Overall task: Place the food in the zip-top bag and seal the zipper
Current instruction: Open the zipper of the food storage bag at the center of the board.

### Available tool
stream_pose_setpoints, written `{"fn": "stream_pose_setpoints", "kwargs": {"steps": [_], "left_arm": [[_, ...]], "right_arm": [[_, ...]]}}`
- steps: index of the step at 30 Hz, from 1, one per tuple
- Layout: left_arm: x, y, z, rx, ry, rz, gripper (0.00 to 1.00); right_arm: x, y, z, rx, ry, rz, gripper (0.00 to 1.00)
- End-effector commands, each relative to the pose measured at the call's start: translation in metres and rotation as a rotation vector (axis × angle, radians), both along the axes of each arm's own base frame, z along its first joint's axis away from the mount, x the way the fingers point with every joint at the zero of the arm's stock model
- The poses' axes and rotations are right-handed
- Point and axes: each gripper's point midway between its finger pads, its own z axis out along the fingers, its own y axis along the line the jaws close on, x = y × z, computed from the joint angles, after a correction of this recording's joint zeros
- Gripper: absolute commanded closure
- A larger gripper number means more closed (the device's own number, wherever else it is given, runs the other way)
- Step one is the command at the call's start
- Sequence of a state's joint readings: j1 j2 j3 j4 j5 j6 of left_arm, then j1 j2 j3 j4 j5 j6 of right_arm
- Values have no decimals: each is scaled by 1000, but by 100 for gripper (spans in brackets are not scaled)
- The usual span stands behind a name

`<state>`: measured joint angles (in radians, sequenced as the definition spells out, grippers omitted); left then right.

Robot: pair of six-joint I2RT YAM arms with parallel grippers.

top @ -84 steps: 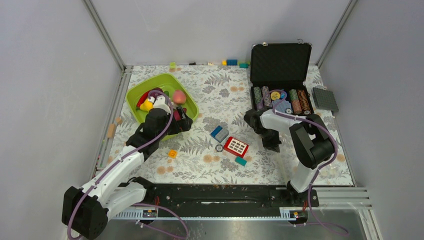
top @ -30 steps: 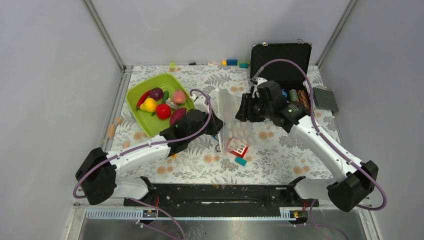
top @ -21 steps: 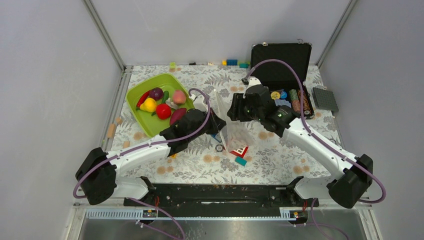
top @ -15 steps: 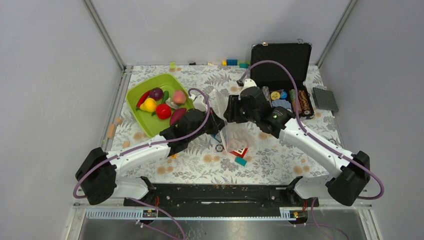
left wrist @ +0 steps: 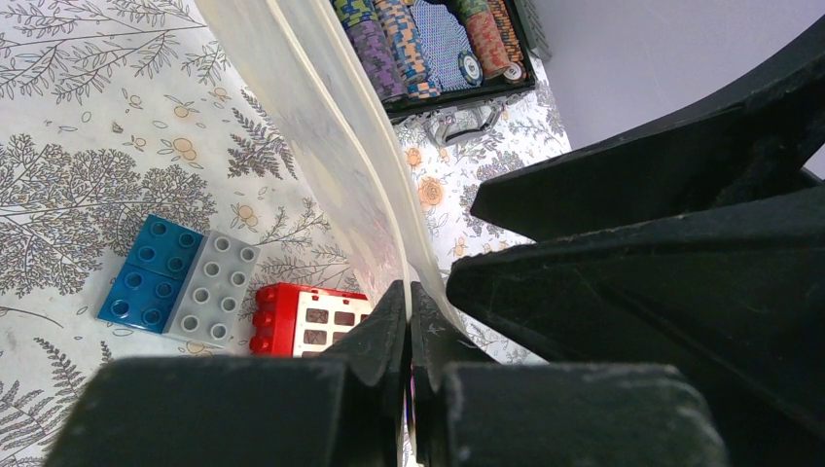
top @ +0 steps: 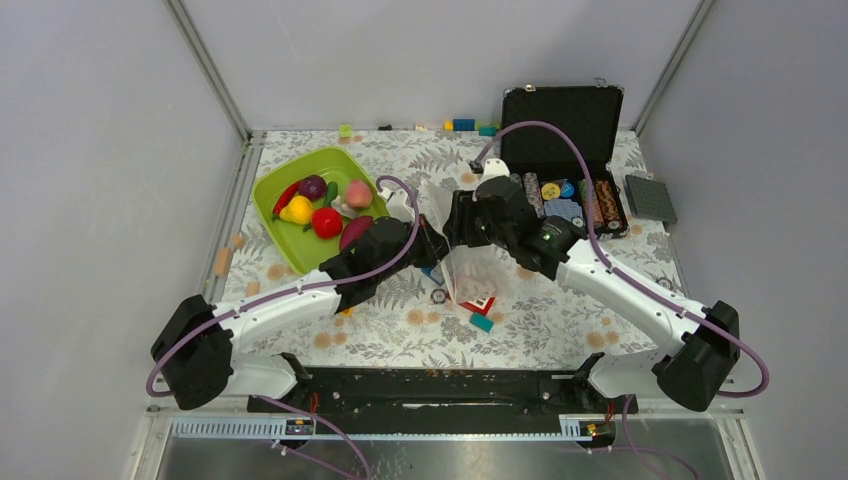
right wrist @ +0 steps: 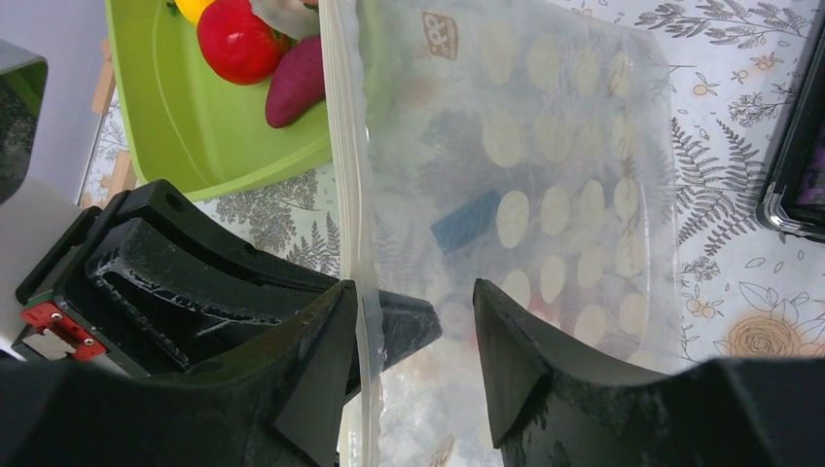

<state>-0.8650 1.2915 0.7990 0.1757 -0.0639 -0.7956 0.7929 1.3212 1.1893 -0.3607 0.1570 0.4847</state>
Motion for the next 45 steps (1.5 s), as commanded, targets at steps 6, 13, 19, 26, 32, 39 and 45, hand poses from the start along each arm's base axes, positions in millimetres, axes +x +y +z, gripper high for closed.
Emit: {"fn": "stream_pose_setpoints", "kwargs": {"steps": [6, 13, 19, 26, 32, 39, 45], "left_arm": [[-4, -9, 32, -77, -85, -53, 100], [-3, -8, 31, -66, -98, -55, 100], [-8, -7, 38, -85, -120, -70, 100], [-7, -2, 41, -88, -122, -48, 100], [-5, 6, 42, -74, -116, -7, 100], [12, 44, 33, 52, -93, 187, 100], [28, 88, 12, 165, -31, 352, 100]], "right_arm": [[3, 2, 30, 51, -87, -23, 44], [2, 10, 29, 39, -85, -4, 43], [13, -9, 0, -88, -43, -115, 43], [18, -20, -29, -178, -8, -180, 43], [19, -24, -54, -262, 41, -201, 59], [27, -58, -40, -399, -45, -279, 91], [36, -100, -4, -624, -159, -279, 100]]}}
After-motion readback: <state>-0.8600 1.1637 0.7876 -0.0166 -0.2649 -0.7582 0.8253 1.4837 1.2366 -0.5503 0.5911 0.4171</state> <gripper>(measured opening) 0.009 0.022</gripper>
